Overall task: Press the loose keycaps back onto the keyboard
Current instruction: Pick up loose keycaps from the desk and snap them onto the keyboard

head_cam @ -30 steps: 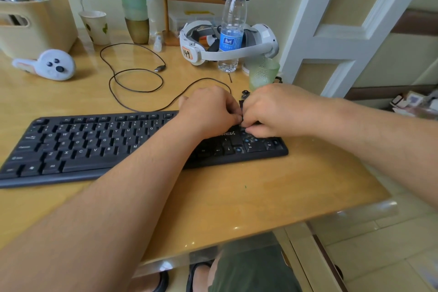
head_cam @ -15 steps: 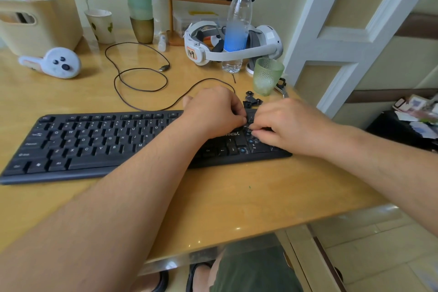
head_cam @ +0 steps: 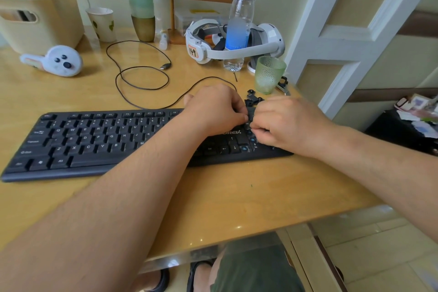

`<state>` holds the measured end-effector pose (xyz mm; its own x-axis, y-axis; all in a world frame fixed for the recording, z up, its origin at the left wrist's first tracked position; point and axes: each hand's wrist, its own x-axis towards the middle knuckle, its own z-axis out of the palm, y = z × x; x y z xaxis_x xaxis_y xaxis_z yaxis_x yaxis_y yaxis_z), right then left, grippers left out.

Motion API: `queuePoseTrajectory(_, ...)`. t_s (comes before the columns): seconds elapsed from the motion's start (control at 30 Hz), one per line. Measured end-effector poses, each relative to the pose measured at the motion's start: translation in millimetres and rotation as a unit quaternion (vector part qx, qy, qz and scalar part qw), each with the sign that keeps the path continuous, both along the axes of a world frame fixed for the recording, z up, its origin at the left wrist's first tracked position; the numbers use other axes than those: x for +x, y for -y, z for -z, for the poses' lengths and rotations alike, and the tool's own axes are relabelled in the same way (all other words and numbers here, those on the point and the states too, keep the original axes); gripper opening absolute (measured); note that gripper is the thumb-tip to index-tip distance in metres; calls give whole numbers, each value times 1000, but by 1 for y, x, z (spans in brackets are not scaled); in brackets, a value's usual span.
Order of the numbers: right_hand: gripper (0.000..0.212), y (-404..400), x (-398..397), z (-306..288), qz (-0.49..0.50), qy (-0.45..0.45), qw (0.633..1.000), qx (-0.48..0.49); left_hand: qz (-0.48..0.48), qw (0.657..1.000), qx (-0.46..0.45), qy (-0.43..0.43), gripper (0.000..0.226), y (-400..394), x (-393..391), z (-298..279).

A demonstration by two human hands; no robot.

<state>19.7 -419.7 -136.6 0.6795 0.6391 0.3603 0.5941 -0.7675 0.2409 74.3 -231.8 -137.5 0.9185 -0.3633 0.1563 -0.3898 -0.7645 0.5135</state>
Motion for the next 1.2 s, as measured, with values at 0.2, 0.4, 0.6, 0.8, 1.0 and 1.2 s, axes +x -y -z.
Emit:
queuePoseTrajectory(0.2,12,-2,-1,-6,16,-31,999,41,20,999,-15,-32,8,-4,1,-2)
queuePoseTrajectory(0.4,10,-3,1,-4,13,-25,999,22,37,998,-13,-41,3,-5,2,-1)
queuePoseTrajectory(0.6,10,-5,-1,-9,39,-84,995,24,92,992,-13,-80,10,-15,3,-6)
queuePoseTrajectory(0.8,8,-14,-4,-24,67,-146,987,-11,70,996,0,-61,10,-9,5,-1)
queuePoseTrajectory(1.0,17,-24,-7,-29,118,-140,976,-118,59,997,10,-45,6,-8,4,0)
queuePoseTrajectory(1.2,18,-35,-12,-32,137,-125,964,-189,66,996,13,-53,9,-8,3,0)
